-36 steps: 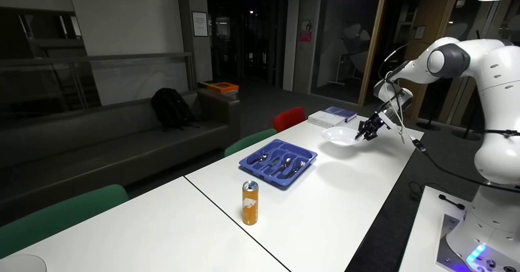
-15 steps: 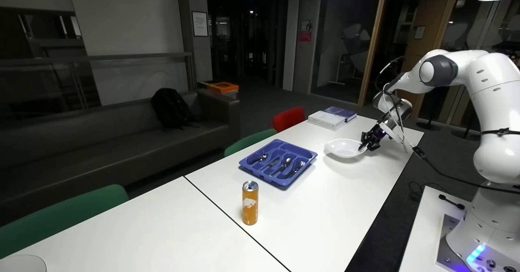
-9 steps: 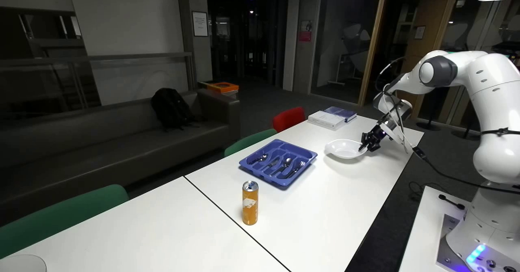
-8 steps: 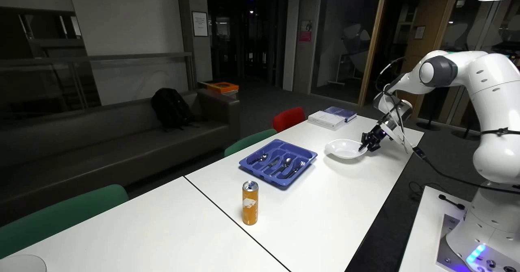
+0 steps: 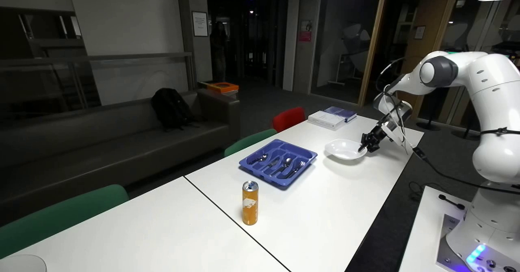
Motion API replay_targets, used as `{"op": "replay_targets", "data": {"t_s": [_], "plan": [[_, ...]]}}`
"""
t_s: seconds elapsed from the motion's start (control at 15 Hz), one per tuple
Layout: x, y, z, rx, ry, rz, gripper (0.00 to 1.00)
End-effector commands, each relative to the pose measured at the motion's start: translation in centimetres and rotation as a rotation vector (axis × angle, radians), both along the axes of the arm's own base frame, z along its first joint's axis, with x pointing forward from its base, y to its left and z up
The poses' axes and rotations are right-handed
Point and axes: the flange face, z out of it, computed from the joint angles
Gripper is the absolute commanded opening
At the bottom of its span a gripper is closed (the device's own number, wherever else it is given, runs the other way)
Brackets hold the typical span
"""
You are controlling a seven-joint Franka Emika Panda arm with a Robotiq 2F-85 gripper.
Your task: Move the white plate to the right, remove one silver spoon from the blue tray and place it behind the white plate
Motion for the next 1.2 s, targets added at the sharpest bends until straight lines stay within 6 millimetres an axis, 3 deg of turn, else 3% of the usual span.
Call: {"op": "replay_targets", "data": {"t_s": [0.0,0.87,0.93,1.0,1.13], "plan": [[0.5,-0.6,0.4,0.031,-0.036,0.036,0.03],[1.6,-1.1,-1.3,0.035,-0.019,0.050,0.03],[1.6,-1.1,-1.3,0.036,-0.017,0.050,0.36],[1.7,-1.1,-1.3,0.034,-0.017,0.050,0.37],[1.8,-1.1,-1.0,0.035,-0.017,0.053,0.52]]}}
